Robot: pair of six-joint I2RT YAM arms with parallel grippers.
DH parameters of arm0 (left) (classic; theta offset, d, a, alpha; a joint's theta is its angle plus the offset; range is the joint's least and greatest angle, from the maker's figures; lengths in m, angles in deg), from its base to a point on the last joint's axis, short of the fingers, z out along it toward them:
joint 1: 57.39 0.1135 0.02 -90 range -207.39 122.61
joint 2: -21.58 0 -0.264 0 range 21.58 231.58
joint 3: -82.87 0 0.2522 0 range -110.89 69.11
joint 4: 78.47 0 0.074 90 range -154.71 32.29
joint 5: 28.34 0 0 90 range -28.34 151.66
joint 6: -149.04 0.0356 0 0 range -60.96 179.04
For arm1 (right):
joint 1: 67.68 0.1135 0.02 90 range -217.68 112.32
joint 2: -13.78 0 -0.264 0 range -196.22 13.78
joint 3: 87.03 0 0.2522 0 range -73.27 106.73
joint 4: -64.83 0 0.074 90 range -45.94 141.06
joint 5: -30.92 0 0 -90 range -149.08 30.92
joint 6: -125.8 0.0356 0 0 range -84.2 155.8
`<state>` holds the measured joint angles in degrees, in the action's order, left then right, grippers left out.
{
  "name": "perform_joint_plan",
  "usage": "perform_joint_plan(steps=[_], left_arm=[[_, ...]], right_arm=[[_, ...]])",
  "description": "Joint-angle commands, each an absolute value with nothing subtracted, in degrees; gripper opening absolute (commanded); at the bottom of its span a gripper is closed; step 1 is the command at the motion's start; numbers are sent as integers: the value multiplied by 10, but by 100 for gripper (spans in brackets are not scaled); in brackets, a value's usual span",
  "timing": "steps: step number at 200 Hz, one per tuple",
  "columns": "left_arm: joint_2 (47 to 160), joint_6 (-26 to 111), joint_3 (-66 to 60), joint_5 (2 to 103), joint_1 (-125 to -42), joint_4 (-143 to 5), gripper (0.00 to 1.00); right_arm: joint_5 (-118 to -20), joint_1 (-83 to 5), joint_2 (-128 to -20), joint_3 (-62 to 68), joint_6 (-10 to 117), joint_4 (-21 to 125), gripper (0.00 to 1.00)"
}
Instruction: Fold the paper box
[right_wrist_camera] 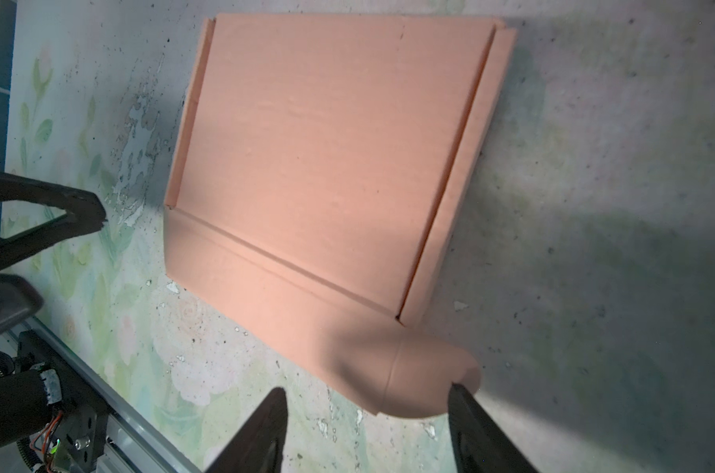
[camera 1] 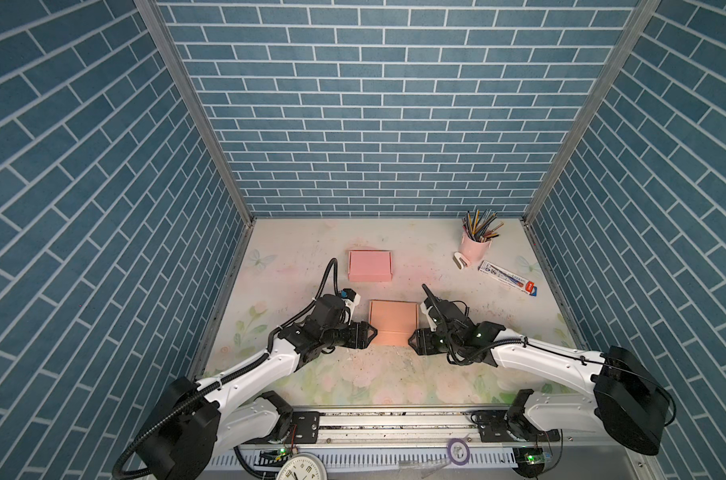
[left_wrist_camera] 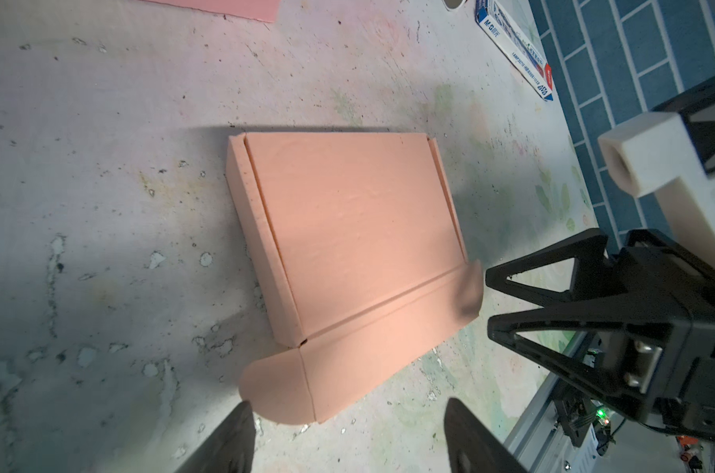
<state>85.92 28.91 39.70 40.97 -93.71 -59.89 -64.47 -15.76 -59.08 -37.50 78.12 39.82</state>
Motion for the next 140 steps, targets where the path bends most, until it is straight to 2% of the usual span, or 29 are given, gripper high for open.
perform_joint_plan(steps=[1, 140], left_arm=[[867, 285, 406, 406, -946, -617, 74], [914, 254, 415, 411, -998, -673, 74]], right_arm=[[-636, -154, -603, -374, 805, 406, 64], [-655, -146, -643, -370, 808, 448, 64]])
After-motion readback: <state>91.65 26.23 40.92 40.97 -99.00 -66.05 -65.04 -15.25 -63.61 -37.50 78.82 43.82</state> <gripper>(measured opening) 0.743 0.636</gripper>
